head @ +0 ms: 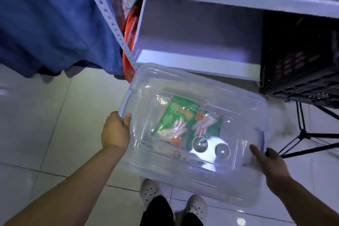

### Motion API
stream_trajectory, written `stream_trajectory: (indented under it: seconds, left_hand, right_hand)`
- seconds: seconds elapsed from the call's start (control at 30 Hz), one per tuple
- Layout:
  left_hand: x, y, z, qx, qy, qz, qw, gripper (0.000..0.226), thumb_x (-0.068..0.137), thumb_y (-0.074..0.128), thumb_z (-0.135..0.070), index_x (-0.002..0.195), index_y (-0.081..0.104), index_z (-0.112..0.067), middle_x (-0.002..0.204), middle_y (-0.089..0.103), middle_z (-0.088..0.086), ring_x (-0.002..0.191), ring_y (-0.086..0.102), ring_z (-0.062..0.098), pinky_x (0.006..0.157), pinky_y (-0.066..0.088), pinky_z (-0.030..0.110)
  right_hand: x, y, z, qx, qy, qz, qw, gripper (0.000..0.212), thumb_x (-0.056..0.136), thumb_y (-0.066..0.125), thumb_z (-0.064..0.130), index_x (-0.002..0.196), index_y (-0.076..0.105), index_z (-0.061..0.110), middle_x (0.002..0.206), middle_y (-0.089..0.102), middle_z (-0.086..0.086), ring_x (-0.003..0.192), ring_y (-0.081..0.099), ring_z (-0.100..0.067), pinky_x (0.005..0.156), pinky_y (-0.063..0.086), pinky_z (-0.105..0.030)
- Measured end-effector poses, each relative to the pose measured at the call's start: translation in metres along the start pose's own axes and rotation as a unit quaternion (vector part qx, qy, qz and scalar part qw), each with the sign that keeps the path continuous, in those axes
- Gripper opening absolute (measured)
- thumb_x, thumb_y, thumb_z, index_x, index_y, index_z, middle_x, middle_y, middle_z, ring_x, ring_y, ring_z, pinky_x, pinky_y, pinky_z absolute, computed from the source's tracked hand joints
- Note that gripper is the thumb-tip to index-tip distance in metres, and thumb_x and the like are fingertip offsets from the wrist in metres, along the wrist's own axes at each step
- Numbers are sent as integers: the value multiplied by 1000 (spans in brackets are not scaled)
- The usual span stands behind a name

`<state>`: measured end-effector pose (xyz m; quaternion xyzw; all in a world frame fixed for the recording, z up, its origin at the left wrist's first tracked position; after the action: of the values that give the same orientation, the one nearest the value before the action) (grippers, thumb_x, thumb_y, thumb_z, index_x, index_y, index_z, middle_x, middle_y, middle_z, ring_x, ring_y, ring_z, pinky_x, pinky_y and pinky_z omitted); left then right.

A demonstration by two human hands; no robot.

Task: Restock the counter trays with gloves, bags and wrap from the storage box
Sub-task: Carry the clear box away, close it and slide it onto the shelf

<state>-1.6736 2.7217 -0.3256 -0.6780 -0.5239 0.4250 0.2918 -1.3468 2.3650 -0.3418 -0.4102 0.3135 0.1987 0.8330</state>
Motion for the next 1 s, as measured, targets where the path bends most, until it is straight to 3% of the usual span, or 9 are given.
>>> stream_trajectory:
  seconds: [0.2,0.3,0.43,0.57,0.67,0.73,0.8,0.9,1.0]
  left_hand:
    - [15,-49,-82,3,39,-5,999,32,93,49,-35,76,39,-11,80,48,9,72,43,27,63,33,35]
    - [35,-58,-122,10,71,-2,997,29,93,48,-37,81,41,-11,81,47,7,73,41,26,65,32,36]
    - [76,-51,-168,22,106,26,994,32,94,45,-37,81,37,-9,82,46,11,73,42,30,65,30,37]
    - [112,-34,-206,41,134,75,987,30,95,45,-33,100,47,-4,90,53,16,83,51,36,67,33,36]
    - [125,-21,-229,25,176,148,973,41,91,52,-25,127,42,-9,119,56,17,93,52,32,75,35,34]
    - [124,-23,-240,14,222,166,961,49,88,56,-18,133,38,-12,130,53,14,108,53,35,83,39,36]
    - [120,-35,-243,17,248,128,960,52,83,59,-10,132,40,-11,128,55,15,114,52,37,90,42,41]
    - [102,-55,-220,-16,183,51,982,61,74,65,-8,130,41,-5,129,52,18,119,46,37,100,40,47]
    - [59,-50,-198,-170,101,105,975,58,71,69,-2,123,44,-12,126,52,9,111,51,23,95,39,24]
  right_hand:
    - [-33,-39,36,129,29,-1,991,27,86,65,25,96,59,1,102,63,-28,91,59,-41,79,48,-49]
    - [-40,-47,53,177,30,-11,984,35,87,62,22,108,57,-5,97,63,-23,76,57,-32,60,44,-35]
    - [-42,-49,70,224,30,-41,973,33,85,64,20,103,61,-7,78,61,-17,58,52,-23,51,38,-29]
    - [-43,-38,75,281,67,-47,956,38,84,66,20,106,59,-10,87,60,-23,72,53,-32,64,42,-36]
    - [-47,-28,72,329,104,-53,937,35,83,66,14,108,57,-9,91,59,-24,80,54,-32,76,45,-45]
    - [-50,-21,70,361,123,-56,923,30,83,66,12,105,58,-6,84,59,-21,72,55,-31,74,47,-45]
    - [-54,-16,71,383,131,-61,912,22,82,66,11,99,58,-2,76,58,-17,64,54,-27,66,48,-37]
    - [-64,-6,78,382,147,-71,910,16,80,70,15,81,58,4,73,57,-15,63,53,-26,62,44,-33]
    - [-73,-4,84,372,158,-99,909,24,77,73,20,69,55,6,72,53,-17,60,47,-25,58,40,-35]
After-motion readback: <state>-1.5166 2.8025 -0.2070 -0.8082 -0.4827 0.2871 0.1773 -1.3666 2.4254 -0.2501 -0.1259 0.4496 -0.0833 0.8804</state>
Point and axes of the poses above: each hand's wrist, its own x-axis towards the middle knuckle, its own y-axis out of the palm, z = x × y, the point moved 9 cm from there along x, towards the middle knuckle
